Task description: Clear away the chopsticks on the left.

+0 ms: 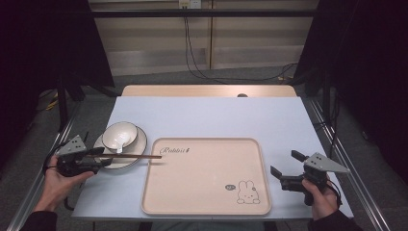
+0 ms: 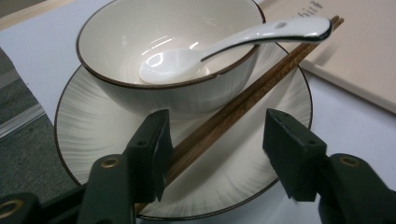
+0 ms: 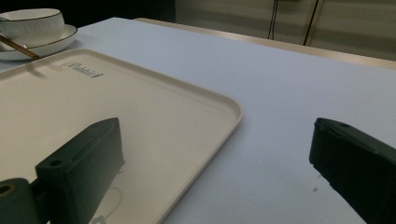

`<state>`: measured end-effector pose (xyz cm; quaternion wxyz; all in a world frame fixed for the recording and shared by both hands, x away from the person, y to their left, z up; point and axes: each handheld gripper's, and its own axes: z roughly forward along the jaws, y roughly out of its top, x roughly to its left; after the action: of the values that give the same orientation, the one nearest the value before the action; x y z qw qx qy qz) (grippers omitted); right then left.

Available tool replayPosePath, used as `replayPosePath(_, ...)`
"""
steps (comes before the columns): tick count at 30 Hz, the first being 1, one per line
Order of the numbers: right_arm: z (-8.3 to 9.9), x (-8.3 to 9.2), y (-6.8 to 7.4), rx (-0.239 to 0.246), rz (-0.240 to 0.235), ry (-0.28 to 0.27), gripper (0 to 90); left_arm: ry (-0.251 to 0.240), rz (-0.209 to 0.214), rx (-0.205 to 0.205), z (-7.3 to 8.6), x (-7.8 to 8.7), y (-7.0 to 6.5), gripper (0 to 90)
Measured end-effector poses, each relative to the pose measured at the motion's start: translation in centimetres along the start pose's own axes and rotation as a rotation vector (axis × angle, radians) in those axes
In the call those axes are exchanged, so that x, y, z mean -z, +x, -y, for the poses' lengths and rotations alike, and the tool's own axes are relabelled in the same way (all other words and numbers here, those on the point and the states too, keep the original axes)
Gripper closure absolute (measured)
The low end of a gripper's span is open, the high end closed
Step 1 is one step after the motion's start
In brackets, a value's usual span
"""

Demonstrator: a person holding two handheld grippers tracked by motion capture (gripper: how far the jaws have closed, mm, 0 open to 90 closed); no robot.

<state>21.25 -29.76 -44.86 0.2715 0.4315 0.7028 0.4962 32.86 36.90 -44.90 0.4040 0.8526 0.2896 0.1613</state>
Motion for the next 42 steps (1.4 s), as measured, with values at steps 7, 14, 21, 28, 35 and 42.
replayPosePath(7,0.0,0.0,0.0,-0.003,-0.002,0.002,2.6,0.012,-0.033,-0.020,-0.2,-0.1,-0.3,58.9)
replayPosePath(14,0.0,-0.1,0.1,-0.002,-0.006,0.003,2.5,0.009,-0.013,-0.029,-0.2,-0.2,-0.6,65.9)
replayPosePath(21,0.0,-0.1,0.1,0.001,-0.012,0.004,2.5,0.048,0.021,-0.043,-0.8,-0.5,-1.0,69.6)
replayPosePath(28,0.0,-0.1,0.1,-0.002,-0.011,0.005,2.5,0.088,0.030,-0.077,-1.0,-1.1,-1.6,70.2)
replayPosePath(35,0.0,-0.1,0.1,-0.001,-0.016,0.004,2.5,0.065,0.027,-0.092,-1.3,-0.7,-1.0,65.4)
replayPosePath(42,0.0,-0.1,0.1,-0.002,-0.016,0.005,2.5,0.058,0.015,-0.136,-1.1,-0.6,-1.4,56.6)
